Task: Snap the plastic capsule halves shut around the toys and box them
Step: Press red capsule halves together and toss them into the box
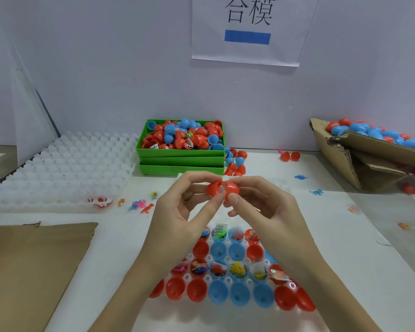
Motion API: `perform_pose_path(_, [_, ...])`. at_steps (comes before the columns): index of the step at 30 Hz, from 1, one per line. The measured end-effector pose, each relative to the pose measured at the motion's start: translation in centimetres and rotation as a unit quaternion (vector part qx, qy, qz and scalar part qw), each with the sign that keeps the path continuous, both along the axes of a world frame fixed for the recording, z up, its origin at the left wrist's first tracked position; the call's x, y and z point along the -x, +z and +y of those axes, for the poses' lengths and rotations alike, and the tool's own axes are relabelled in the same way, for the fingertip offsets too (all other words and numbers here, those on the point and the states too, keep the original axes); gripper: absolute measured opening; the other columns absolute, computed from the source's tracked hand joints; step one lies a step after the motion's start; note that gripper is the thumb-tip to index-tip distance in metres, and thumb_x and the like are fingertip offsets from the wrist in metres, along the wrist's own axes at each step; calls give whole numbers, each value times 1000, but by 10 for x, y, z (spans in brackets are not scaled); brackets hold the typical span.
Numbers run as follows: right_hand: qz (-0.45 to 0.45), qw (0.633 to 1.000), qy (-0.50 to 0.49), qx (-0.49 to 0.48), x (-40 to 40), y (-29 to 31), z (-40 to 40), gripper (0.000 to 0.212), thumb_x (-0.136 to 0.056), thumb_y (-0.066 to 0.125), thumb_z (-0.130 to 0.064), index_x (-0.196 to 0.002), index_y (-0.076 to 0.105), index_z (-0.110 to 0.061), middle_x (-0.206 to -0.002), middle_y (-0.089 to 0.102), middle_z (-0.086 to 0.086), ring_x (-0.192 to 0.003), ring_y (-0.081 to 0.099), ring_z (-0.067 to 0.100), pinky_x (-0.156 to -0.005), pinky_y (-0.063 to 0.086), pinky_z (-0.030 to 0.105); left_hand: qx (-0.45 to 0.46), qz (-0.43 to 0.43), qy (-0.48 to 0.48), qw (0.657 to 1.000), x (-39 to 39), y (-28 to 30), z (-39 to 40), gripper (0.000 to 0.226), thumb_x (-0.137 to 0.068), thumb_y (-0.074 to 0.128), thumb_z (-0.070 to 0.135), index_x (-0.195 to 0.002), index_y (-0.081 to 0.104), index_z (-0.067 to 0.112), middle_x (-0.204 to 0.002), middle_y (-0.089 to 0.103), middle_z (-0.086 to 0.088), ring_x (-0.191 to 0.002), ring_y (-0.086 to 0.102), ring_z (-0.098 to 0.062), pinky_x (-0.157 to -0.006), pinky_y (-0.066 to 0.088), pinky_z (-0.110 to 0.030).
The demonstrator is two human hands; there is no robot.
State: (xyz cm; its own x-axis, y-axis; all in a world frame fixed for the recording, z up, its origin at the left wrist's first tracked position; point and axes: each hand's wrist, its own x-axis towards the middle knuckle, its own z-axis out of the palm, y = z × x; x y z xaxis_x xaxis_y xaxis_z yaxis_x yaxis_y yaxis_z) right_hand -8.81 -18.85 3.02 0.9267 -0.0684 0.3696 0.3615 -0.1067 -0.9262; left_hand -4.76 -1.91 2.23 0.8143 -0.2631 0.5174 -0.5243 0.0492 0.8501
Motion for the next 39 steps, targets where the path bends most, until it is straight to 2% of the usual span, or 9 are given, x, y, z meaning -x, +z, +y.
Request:
perform_pose_path(5, [-22, 999, -1, 25, -1, -2, 0, 17, -96, 72, -25, -112, 72, -25, -102, 77, -8, -100, 74, 17, -81, 61, 23, -72, -82, 60, 992, 0, -2, 0, 21, -99, 67, 22, -120, 67, 24, -113, 72, 12, -107, 72, -14, -85, 58, -18])
perform_pose_path(8, [-27, 999, 1, 36, -2, -3, -1, 20, -95, 73, -21, -115, 71, -23, -102, 77, -6, -101, 74, 20, -83, 61, 27, -96, -110, 85, 986, -2, -3, 1, 19, -99, 68, 20, -117, 70, 20, -110, 73, 10, -103, 73, -13, -84, 60, -21])
perform_pose_path(15, [17, 999, 29, -31, -1, -3, -1, 24, -102, 60, -25, -120, 74, -17, -106, 78, 2, -99, 75, 21, -82, 59, 24, -42, -66, 75, 994, -1, 0, 5, 10, -97, 66, 24, -107, 68, 22, -102, 73, 18, -100, 72, -5, -81, 55, -12])
perform_pose_path(19, [44, 996, 36, -72, -1, -3, 2, 26, -99, 62, -30, -119, 74, -19, -107, 78, 3, -99, 75, 23, -81, 60, 24, -30, -51, 60, 996, -2, 0, 7, 8, -99, 67, 20, -107, 68, 22, -104, 74, 15, -103, 72, -9, -83, 56, -14])
perform_pose_path(25, [22, 995, 15, -99, 2, -3, 6, 23, -100, 63, -28, -116, 75, -17, -103, 79, 3, -95, 76, 21, -78, 60, 24, -19, -48, 63, 997, -1, -3, 3, 7, -101, 66, 21, -108, 66, 20, -102, 73, 13, -100, 73, -12, -81, 58, -18])
perform_pose_path(29, [-21, 999, -41, -20, 3, -7, 10, 15, -98, 69, -21, -112, 74, -21, -100, 78, -3, -95, 75, 18, -77, 61, 25, -52, -83, 68, 993, -2, -4, 2, 15, -96, 69, 17, -111, 71, 18, -105, 75, 14, -103, 74, -9, -84, 58, -17])
perform_pose_path(33, [-64, 992, -84, 65, 4, -12, 11, 23, -98, 70, -19, -120, 72, -24, -111, 75, -10, -106, 73, 16, -83, 62, 30, -56, -114, 64, 990, -3, -5, 3, 20, -94, 72, 14, -112, 79, 14, -116, 76, 7, -114, 72, -11, -91, 59, -21])
perform_pose_path(39, [-75, 991, -88, 72, 3, -14, 10, 26, -96, 71, -18, -122, 72, -20, -106, 76, -13, -101, 75, 14, -86, 62, 29, -88, -146, 90, 981, -3, -7, 5, 23, -95, 73, 14, -117, 79, 17, -123, 75, 8, -117, 70, -6, -96, 59, -25])
